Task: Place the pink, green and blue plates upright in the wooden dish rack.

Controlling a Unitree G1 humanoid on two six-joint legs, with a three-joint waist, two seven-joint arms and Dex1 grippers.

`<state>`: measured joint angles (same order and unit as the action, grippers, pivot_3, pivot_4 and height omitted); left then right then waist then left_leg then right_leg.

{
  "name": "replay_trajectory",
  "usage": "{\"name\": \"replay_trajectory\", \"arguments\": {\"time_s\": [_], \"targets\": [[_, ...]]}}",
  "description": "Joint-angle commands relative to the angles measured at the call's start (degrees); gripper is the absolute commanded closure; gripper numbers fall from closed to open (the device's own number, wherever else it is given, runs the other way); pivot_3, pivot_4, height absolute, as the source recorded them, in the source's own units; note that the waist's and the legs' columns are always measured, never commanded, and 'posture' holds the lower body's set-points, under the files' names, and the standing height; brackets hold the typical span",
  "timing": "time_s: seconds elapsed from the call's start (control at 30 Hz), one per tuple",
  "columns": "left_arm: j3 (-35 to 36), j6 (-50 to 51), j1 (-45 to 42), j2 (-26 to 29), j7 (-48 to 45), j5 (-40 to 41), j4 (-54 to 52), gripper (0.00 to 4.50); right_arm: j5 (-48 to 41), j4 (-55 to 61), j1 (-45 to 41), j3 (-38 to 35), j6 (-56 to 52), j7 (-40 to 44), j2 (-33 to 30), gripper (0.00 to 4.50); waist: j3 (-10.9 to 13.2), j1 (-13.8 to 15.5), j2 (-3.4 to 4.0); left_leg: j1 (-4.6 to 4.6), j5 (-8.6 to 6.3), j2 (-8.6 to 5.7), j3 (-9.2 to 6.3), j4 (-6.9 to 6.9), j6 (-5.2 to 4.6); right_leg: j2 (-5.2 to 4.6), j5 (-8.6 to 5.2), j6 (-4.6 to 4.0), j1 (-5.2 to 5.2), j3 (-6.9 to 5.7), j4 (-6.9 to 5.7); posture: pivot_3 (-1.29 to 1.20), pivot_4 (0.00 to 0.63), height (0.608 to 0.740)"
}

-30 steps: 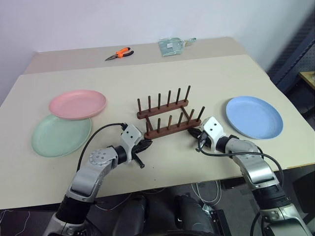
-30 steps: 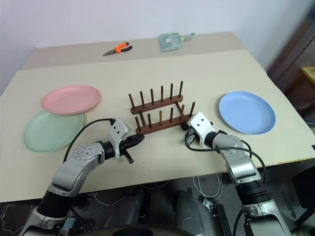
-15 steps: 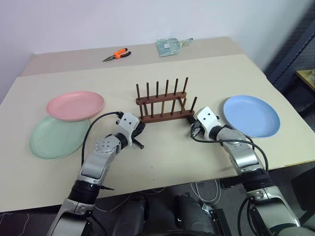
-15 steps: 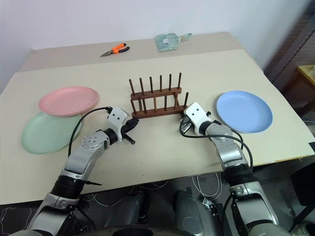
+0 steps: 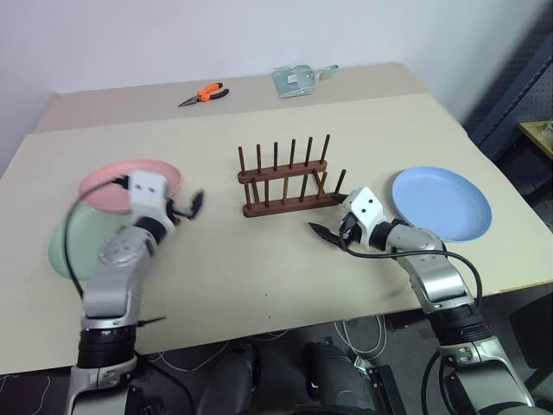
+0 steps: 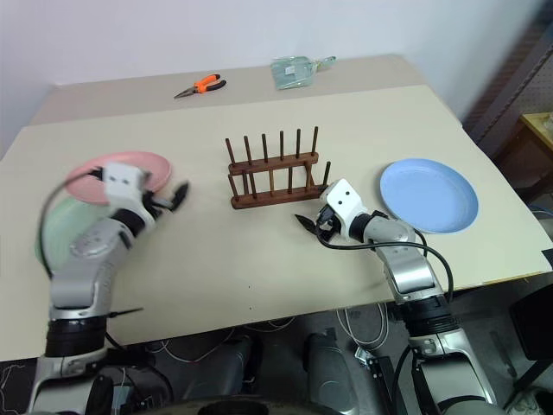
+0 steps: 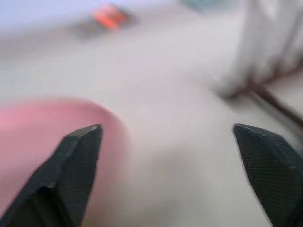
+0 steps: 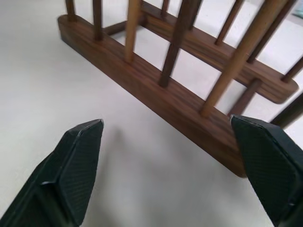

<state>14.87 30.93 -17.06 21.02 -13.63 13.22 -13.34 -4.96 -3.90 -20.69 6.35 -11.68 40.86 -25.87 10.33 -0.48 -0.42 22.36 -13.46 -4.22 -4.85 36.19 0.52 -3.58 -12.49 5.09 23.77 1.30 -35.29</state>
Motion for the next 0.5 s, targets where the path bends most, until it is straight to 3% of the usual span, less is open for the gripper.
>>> {"name": "replay_trajectory", "arguments": {"time_s": [0.03,0.2,0.5], "targets": [[9.1,4.8,-4.2,-0.6,9.2,1.4,-6.0,0.16,-1.4,3.5,0.1,0.2,0.4,1.7,-0.2,0.0,0.0,-0.1,-0.02,0.0,0.0,0.0,0.0,-0.01,0.0,0.0,0.0,0.0,0.01,0.0,0.0,0.0,0.15,0.74],[25.1,16.7,-8.6,-5.8,22.5,7.7,-8.3,0.16,-1.1,2.5,-0.9,0.5,0.9,2.3,0.3,0.0,0.0,-0.4,-0.06,-0.01,0.0,0.01,0.01,-0.05,0.01,0.04,0.04,0.07,0.06,0.01,-0.03,0.0,0.15,0.74],[37.0,31.1,-10.7,-10.5,28.0,21.3,-7.7,0.16,-1.0,1.4,-1.7,1.2,1.8,3.1,1.0,0.0,0.2,0.1,-0.45,-0.01,0.01,-0.03,-0.02,0.04,0.04,0.1,0.04,0.08,0.0,-0.03,-0.06,0.0,0.15,0.74]]}}
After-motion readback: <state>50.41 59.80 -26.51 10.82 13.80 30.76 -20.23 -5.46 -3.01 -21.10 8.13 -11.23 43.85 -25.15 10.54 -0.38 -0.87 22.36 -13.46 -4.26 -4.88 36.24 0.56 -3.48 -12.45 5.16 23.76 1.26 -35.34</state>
